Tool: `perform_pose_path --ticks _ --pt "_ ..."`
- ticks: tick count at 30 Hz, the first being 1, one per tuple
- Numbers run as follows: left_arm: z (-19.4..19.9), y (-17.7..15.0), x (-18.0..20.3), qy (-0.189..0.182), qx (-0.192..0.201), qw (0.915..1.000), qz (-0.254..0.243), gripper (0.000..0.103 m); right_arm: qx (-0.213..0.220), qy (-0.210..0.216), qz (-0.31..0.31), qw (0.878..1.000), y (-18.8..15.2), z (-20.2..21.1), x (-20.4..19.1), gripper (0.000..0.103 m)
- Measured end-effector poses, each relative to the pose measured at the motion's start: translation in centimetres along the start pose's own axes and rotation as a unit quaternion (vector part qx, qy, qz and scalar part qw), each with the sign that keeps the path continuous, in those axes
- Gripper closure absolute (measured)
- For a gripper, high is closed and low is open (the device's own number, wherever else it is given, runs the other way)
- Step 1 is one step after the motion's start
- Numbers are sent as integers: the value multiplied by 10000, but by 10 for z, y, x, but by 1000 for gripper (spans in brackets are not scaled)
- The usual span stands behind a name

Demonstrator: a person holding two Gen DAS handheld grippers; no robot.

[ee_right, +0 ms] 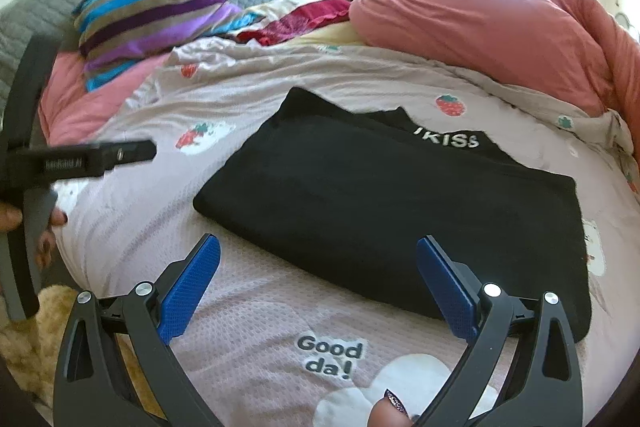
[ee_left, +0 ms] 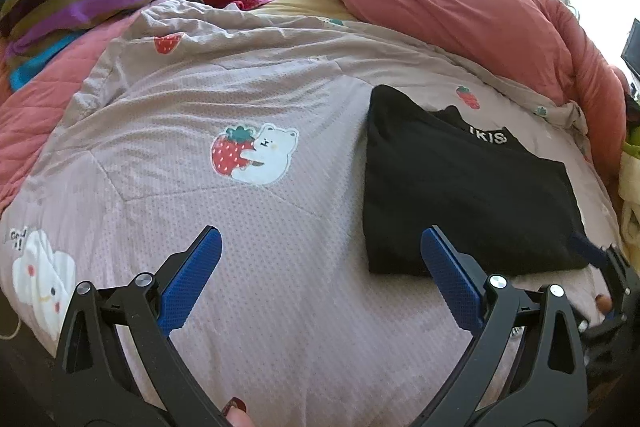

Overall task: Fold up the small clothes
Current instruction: 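Move the right gripper to the side edge of the folded sweatshirt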

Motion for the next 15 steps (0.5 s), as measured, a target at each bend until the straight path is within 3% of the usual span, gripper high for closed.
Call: perform_pose_path --ticks 8,15 --pt "-22 16 -9 36 -172 9998 106 10 -209 -139 376 9990 2 -27 -22 5" --pt "-40 30 -12 -25 -277 9995 161 10 -484 -519 836 9940 4 -61 -40 5"
Point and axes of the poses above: each gripper's, at about its wrist camera, not at the fingertips, and z roughly against the way its jaws point, x to its right, y to its top, the point moved 6 cm from there along -z, roughly the way its jaws point, and after that the axes turned 15 degrees about -x, right-handed, at the moved point
